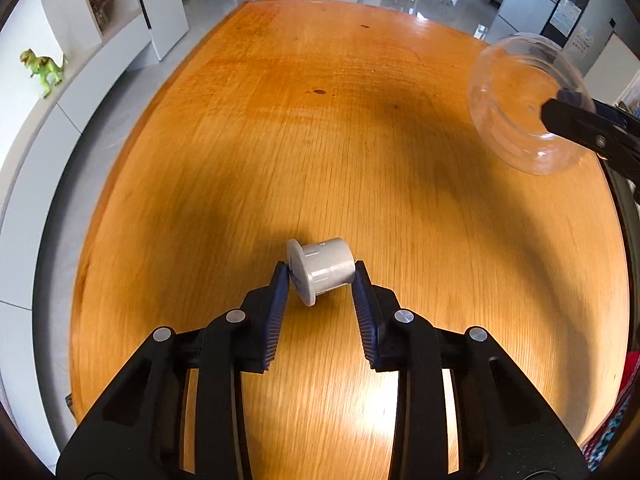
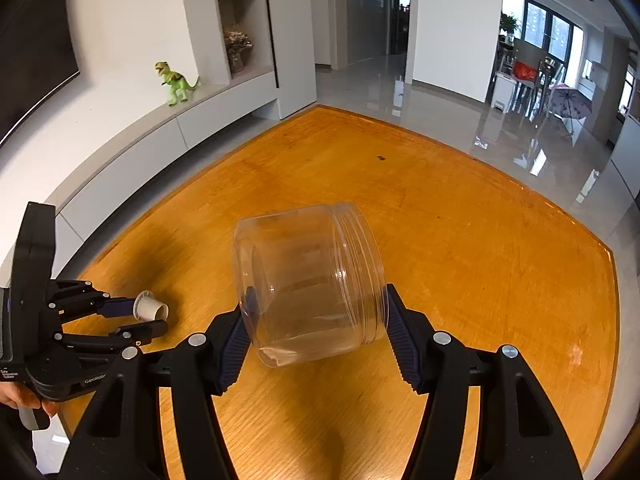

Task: Collect trash
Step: 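Carry the clear jar and white cup in both grippers over the bin, then open both grippers to drop the jar and white cup into the bin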

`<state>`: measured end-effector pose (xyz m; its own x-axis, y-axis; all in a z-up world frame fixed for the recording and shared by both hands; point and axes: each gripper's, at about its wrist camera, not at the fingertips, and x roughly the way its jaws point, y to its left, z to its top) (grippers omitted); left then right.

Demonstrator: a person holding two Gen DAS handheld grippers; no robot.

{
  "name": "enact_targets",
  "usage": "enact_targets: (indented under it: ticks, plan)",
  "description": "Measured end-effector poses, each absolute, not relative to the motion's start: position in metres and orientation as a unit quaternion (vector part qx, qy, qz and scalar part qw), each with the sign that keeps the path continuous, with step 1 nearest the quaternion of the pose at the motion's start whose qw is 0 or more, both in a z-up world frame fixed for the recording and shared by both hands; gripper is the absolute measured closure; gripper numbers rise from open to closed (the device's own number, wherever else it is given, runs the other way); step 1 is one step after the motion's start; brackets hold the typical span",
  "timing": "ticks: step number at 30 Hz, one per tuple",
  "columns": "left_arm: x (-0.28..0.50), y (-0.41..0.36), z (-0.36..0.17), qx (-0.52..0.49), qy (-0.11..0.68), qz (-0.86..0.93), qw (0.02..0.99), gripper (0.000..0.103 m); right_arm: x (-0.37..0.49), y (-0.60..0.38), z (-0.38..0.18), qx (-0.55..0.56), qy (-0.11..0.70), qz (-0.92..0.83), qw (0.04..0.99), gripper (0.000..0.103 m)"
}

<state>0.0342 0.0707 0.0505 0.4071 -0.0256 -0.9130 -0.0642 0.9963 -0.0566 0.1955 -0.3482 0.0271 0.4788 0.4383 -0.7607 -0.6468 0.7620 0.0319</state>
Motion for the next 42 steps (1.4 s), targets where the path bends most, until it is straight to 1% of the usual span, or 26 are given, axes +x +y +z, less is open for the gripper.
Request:
enact_targets:
  ticks: [7, 17, 28, 39, 40, 41, 42]
  plan:
    - [-0.037, 0.081, 0.065, -0.038, 0.517, 0.014, 0.855, 0.071, 0.139, -0.323, 0.026, -0.145, 0.392, 0.349, 0.839, 0.040]
    - [-0.152, 0.138, 0.083, -0.068, 0.472, 0.071, 0.876, 0.071, 0.031, -0.250, 0.025, -0.175, 0.371, 0.437, 0.800, 0.040]
    - [-0.285, 0.218, 0.070, -0.127, 0.451, 0.176, 0.866, 0.071, -0.090, -0.144, 0.013, -0.234, 0.351, 0.547, 0.723, 0.040]
    - [-0.408, 0.308, 0.039, -0.200, 0.452, 0.311, 0.812, 0.071, -0.199, -0.040, -0.024, -0.271, 0.372, 0.630, 0.626, 0.040]
    - [-0.417, 0.316, 0.036, -0.209, 0.452, 0.321, 0.805, 0.071, -0.204, -0.031, -0.027, -0.274, 0.378, 0.629, 0.621, 0.039]
    - [-0.428, 0.324, 0.031, -0.216, 0.456, 0.336, 0.796, 0.070, -0.212, -0.013, -0.033, -0.284, 0.395, 0.627, 0.609, 0.031]
    - [-0.435, 0.329, 0.026, -0.214, 0.464, 0.350, 0.785, 0.068, -0.217, -0.004, -0.036, -0.290, 0.400, 0.624, 0.605, 0.019]
